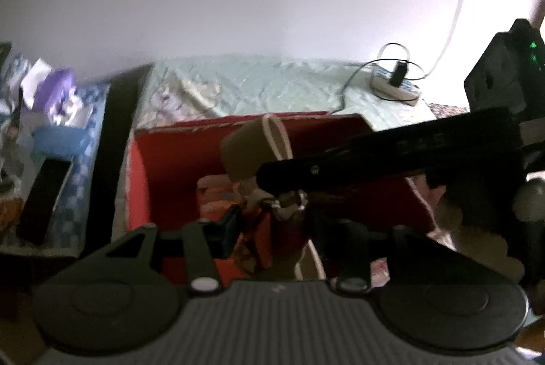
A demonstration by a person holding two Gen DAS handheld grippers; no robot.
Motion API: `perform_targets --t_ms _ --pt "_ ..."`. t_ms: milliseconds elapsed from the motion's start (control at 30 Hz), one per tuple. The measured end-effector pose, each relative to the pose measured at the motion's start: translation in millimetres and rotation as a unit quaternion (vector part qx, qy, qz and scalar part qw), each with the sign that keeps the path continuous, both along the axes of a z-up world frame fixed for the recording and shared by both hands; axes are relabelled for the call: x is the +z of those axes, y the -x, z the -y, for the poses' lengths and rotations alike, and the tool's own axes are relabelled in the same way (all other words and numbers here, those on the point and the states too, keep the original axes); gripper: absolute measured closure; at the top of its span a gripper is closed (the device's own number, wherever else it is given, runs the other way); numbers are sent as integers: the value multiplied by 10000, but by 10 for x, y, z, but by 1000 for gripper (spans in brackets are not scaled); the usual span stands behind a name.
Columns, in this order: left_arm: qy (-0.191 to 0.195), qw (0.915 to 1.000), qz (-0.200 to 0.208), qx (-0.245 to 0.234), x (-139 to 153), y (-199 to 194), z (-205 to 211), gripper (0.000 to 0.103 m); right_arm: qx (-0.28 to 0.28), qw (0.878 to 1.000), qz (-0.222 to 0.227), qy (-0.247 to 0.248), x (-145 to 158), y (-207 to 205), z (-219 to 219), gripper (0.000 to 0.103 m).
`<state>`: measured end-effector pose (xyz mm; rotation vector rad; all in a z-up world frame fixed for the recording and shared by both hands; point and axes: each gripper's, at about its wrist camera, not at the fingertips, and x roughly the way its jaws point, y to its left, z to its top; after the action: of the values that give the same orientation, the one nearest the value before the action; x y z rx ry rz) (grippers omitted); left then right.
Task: Organize objects
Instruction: 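Carry the figure toy over the red box and lower it inside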
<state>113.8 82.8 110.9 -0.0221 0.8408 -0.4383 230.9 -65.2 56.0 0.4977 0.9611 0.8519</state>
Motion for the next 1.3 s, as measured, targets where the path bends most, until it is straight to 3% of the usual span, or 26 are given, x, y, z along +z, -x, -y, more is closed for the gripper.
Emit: perform_targets --t_ms 267,433,567,700,833,1000,1300 --pt "-206 9991 -203 320 -188 -235 -165 63 31 9979 -644 107 -347 -322 -329 78" --pt "-304 9973 -400 537 -344 -381 -260 65 -77 9946 -869 554 -544 -462 -470 78" --pt "-304 9963 -526 607 -441 -412 -325 65 18 9910 -1259 445 -669 -536 -529 78" --pt "-277 9956 -615 643 -492 -414 -367 66 215 9923 -1094 546 -620 -535 -619 76" --pt "-351 9956 -592 639 -494 -414 -350 66 267 9911 -1250 376 -673 -584 -616 74" --pt "-417 9956 -579 606 -510 -416 -300 65 -55 9890 -1477 93 -740 -619 -501 74" --pt "-805 9943 -459 532 -575 -410 -110 59 -359 9905 -1306 219 -715 -567 -427 71"
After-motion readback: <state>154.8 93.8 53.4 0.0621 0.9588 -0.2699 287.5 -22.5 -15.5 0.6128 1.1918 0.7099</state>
